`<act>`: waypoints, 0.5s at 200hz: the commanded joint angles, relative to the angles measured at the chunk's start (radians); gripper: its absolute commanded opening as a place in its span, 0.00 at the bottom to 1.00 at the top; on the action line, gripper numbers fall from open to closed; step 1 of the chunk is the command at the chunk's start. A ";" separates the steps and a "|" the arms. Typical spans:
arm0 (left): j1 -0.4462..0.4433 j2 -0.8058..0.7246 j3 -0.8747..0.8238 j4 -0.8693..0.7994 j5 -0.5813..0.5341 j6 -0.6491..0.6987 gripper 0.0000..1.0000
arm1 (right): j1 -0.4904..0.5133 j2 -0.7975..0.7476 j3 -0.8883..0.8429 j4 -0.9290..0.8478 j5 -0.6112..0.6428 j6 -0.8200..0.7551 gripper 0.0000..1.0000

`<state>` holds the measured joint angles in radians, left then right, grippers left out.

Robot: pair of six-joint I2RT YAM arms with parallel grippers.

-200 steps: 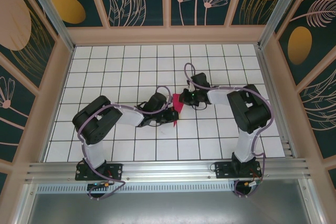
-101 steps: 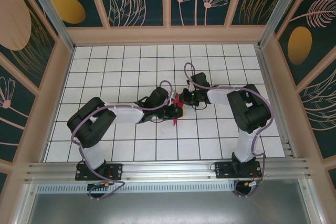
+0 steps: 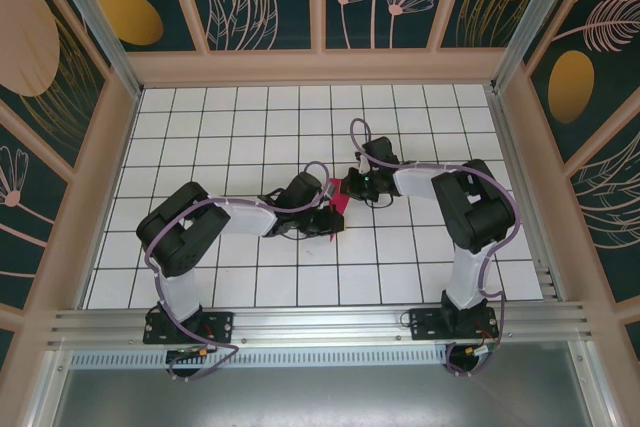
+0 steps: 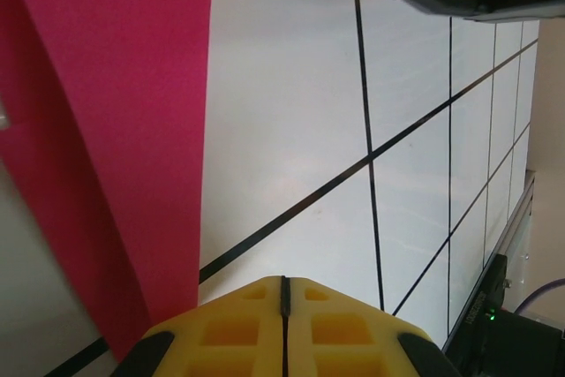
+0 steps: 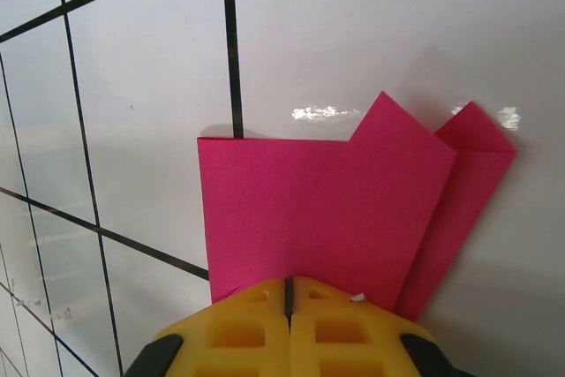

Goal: Fold a paper plane with a square sheet of paper (fold left side to right side)
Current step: Fold the wing at the center of the table.

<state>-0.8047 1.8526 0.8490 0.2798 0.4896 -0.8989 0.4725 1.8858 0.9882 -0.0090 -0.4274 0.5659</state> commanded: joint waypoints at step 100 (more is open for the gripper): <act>-0.007 0.014 -0.092 -0.036 -0.009 0.023 0.08 | -0.005 0.078 0.017 -0.100 0.101 -0.012 0.05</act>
<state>-0.8043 1.8545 0.7975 0.3141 0.4858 -0.8982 0.4725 1.8954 1.0103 -0.0387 -0.4274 0.5632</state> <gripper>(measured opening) 0.084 0.062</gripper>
